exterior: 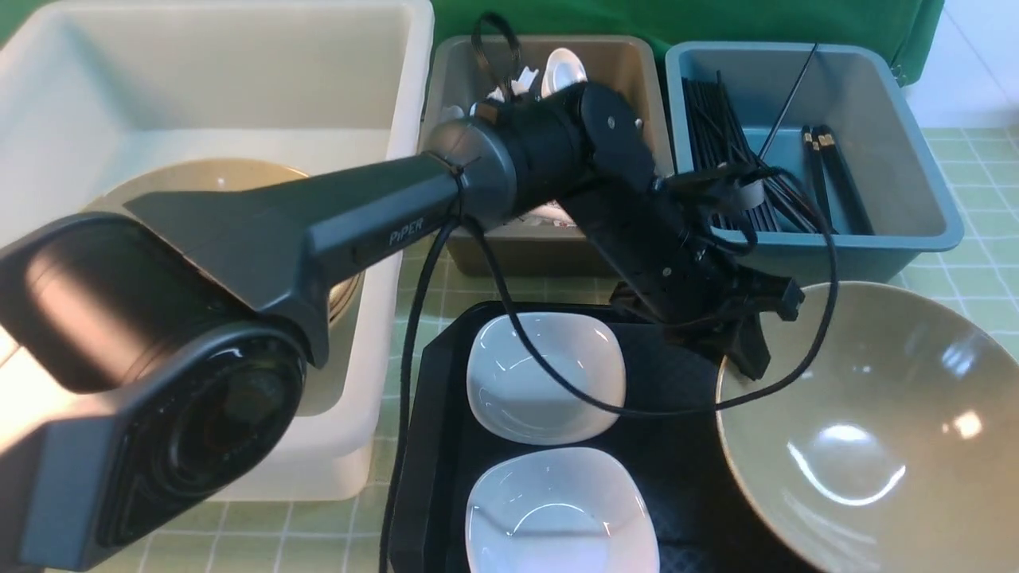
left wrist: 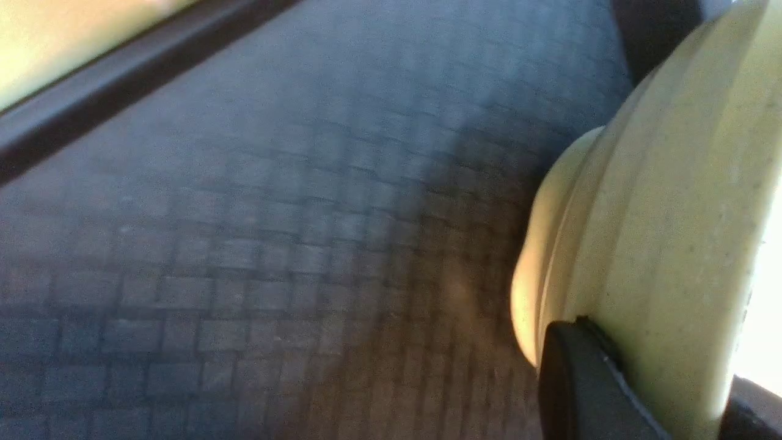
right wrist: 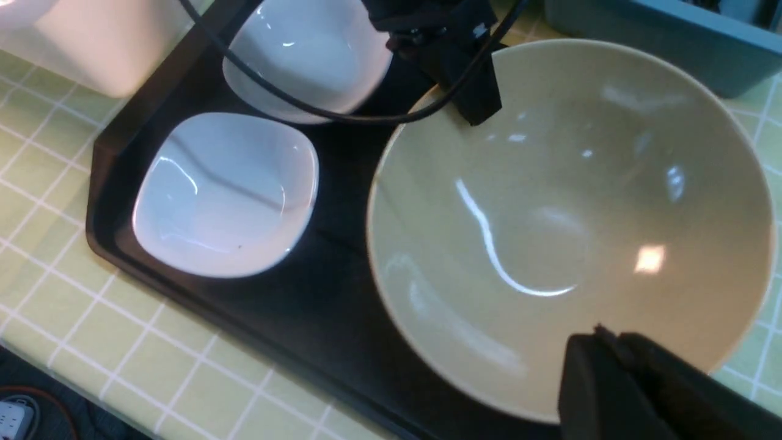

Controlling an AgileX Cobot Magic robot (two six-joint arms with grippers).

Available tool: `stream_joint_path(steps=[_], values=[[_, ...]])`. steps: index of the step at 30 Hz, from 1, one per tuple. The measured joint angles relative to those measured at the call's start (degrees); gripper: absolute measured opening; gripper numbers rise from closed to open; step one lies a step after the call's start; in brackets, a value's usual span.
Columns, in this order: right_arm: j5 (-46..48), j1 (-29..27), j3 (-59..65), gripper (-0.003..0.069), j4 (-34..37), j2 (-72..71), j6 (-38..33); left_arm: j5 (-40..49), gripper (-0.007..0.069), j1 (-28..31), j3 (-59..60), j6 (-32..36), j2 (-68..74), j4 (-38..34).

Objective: On green table put chopsticks spoon bowls plates into blue grey white boxes.
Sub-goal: 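Grasp the large bowl on the tray by its rim, then place the tan bowl onto the bowl stack in the left bin with the left gripper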

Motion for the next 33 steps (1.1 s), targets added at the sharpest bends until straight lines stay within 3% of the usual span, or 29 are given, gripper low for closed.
stream_joint_path(steps=[7, 12, 19, 22, 24, 25, 29, 33], values=[[-1.8, 0.0, 0.0, 0.0034, 0.0, 0.0, -2.1, 9.1, 0.0017, 2.4, -1.3, 1.2, -7.1, 3.1], [-4.9, 0.0, 0.0, 0.0036, 0.2, 0.0, -5.3, 9.8, 0.0017, 9.8, 0.5, 1.4, -16.6, 3.6], [-8.8, 0.0, 0.0, 0.0041, 0.9, 0.0, -6.9, 9.7, 0.0017, 28.4, 14.5, 3.9, -37.4, 3.8], [-10.5, 0.0, 0.0, 0.0046, 0.9, 0.0, -7.3, 4.8, 0.0017, 45.7, 26.2, 4.4, -49.6, 3.1], [-11.1, 0.0, 0.0, 0.0047, 0.9, 0.0, -7.3, 3.1, 0.0017, 49.9, 28.7, 4.3, -52.1, 3.1], [-11.8, 0.0, 0.0, 0.0046, 0.9, 0.0, -7.4, -0.9, 0.0017, 59.9, 34.6, 3.5, -55.5, 3.5], [-13.2, 0.0, 0.0, 0.0046, 1.0, 0.0, -7.9, -8.3, 0.0017, 72.9, 44.0, 0.7, -57.5, 4.6], [-13.7, 0.0, 0.0, 0.0046, 1.1, 0.0, -8.6, -11.6, 0.0017, 74.3, 48.5, 0.0, -54.7, 4.7]])
